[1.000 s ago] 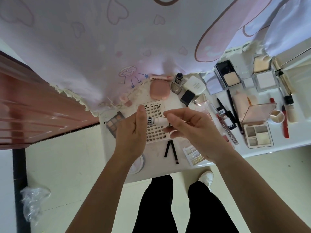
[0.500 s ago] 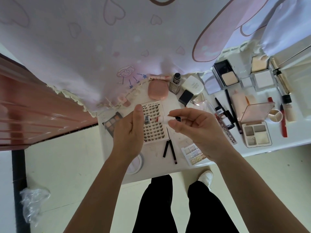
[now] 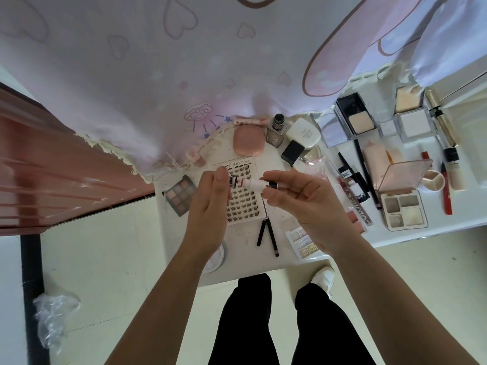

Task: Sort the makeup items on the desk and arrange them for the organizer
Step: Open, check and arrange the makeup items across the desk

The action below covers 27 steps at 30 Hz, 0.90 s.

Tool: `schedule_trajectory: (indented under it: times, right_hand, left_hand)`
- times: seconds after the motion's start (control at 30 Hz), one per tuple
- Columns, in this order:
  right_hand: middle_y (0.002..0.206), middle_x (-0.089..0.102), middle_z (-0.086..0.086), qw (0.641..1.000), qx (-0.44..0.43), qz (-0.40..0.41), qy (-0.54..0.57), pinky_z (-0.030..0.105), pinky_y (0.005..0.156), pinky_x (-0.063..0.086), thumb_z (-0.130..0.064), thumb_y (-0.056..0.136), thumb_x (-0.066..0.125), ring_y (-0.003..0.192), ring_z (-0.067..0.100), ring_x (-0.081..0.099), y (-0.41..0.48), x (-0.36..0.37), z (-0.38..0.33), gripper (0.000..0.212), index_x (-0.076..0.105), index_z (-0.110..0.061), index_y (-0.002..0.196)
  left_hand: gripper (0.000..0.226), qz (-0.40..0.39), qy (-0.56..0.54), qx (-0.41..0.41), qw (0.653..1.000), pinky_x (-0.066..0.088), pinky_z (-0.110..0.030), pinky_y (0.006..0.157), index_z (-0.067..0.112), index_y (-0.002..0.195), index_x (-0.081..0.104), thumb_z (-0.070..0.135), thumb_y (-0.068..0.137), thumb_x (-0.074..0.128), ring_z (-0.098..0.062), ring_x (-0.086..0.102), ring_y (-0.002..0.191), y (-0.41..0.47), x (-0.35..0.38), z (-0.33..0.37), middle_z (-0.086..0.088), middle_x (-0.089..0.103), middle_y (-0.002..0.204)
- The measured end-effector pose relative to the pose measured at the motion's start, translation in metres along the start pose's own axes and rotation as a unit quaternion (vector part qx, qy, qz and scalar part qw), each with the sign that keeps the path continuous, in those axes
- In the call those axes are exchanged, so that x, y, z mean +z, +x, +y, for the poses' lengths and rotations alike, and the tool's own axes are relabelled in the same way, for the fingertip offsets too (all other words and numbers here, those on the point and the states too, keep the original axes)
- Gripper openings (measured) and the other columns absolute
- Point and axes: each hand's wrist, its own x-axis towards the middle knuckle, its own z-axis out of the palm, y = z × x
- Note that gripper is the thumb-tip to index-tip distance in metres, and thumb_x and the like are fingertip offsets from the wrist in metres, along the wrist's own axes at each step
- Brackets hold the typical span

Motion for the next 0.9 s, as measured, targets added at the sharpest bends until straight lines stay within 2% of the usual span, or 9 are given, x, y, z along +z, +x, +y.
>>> schedule_trajectory:
  times: [0.13, 0.23, 0.4, 0.5, 0.57, 0.67, 0.73, 0.8, 0.9]
  right_hand:
    - [0.097, 0.077, 0.003, 0.999, 0.015, 0.017, 0.023, 0.025, 0.084, 0.056, 0.004, 0.083, 0.071, 0.092, 0.014, 0.072, 0.004, 0.003, 0.008, 0.03, 0.071, -0.012, 0.108]
    - [0.102, 0.077, 0.005, 0.999, 0.019, 0.017, 0.033, 0.028, 0.088, 0.057, 0.001, 0.08, 0.072, 0.096, 0.016, 0.072, 0.005, 0.005, 0.012, 0.032, 0.071, -0.012, 0.109]
    - [0.108, 0.074, 0.013, 0.999, 0.023, 0.014, 0.04, 0.024, 0.084, 0.058, 0.011, 0.084, 0.068, 0.094, 0.016, 0.072, 0.007, 0.01, 0.019, 0.037, 0.066, -0.003, 0.118]
    - [0.115, 0.072, 0.012, 0.999, 0.04, 0.012, 0.027, 0.026, 0.084, 0.058, 0.008, 0.085, 0.069, 0.097, 0.017, 0.072, 0.01, 0.008, 0.024, 0.043, 0.062, -0.006, 0.125]
    - [0.123, 0.068, 0.004, 0.996, 0.049, 0.021, -0.069, 0.027, 0.087, 0.058, -0.003, 0.088, 0.072, 0.099, 0.011, 0.071, 0.015, 0.003, 0.032, 0.047, 0.058, -0.013, 0.132]
    - [0.132, 0.059, -0.007, 0.941, 0.014, 0.041, -0.335, 0.022, 0.092, 0.053, -0.019, 0.093, 0.068, 0.107, 0.003, 0.063, 0.022, -0.007, 0.049, 0.051, 0.052, -0.02, 0.141]
    - [0.139, 0.054, -0.001, 0.886, -0.009, 0.04, -0.461, 0.028, 0.1, 0.048, -0.021, 0.097, 0.06, 0.119, 0.011, 0.056, 0.026, -0.011, 0.059, 0.05, 0.047, -0.018, 0.145]
    - [0.146, 0.048, 0.004, 0.843, -0.003, 0.024, -0.537, 0.033, 0.111, 0.035, -0.018, 0.1, 0.053, 0.137, 0.021, 0.042, 0.031, -0.013, 0.066, 0.05, 0.042, -0.013, 0.148]
    - [0.151, 0.042, 0.006, 0.814, 0.002, 0.018, -0.581, 0.033, 0.116, 0.027, -0.013, 0.1, 0.048, 0.145, 0.025, 0.029, 0.036, -0.01, 0.069, 0.049, 0.039, -0.009, 0.148]
  left_hand:
    - [0.044, -0.025, -0.098, -0.086, 0.991, 0.042, -0.021, 0.061, 0.012, 0.112, 0.064, 0.039, 0.081, 0.077, -0.002, 0.056, 0.072, 0.003, -0.007, -0.014, 0.009, 0.066, 0.084]
    - [0.036, -0.062, -0.155, -0.111, 0.98, 0.038, -0.026, 0.065, 0.013, 0.11, 0.07, 0.024, 0.078, 0.081, -0.007, 0.053, 0.076, 0.004, -0.01, -0.021, 0.003, 0.066, 0.088]
    - [0.023, -0.057, -0.178, -0.168, 0.968, 0.037, -0.026, 0.068, 0.015, 0.095, 0.073, 0.023, 0.073, 0.074, -0.002, 0.056, 0.066, 0.005, -0.007, -0.018, 0.01, 0.067, 0.071]
    - [0.016, -0.018, -0.18, -0.154, 0.971, 0.038, -0.026, 0.067, 0.016, 0.09, 0.072, 0.022, 0.076, 0.074, -0.002, 0.058, 0.065, 0.01, -0.009, -0.018, 0.009, 0.069, 0.073]
    - [0.01, 0.036, -0.152, -0.134, 0.979, 0.04, -0.024, 0.063, 0.016, 0.088, 0.072, 0.017, 0.08, 0.077, -0.001, 0.056, 0.063, 0.02, -0.014, -0.019, 0.009, 0.07, 0.073]
    - [0.011, 0.118, -0.033, -0.088, 0.989, 0.045, -0.027, 0.065, 0.019, 0.087, 0.073, 0.021, 0.08, 0.082, -0.005, 0.054, 0.059, 0.042, -0.02, -0.027, 0.014, 0.066, 0.065]
    - [0.019, 0.14, 0.05, -0.059, 0.987, 0.047, -0.03, 0.063, 0.023, 0.093, 0.075, 0.031, 0.078, 0.083, -0.008, 0.055, 0.056, 0.058, -0.022, -0.027, 0.011, 0.066, 0.068]
    - [0.025, 0.141, 0.103, -0.038, 0.984, 0.05, -0.027, 0.059, 0.022, 0.098, 0.074, 0.034, 0.078, 0.081, -0.009, 0.06, 0.056, 0.075, -0.02, -0.028, 0.006, 0.071, 0.079]
    - [0.02, 0.142, 0.154, -0.004, 0.978, 0.059, -0.041, 0.075, 0.025, 0.092, 0.071, 0.036, 0.075, 0.075, -0.022, 0.071, 0.074, 0.097, -0.013, -0.028, 0.004, 0.074, 0.088]
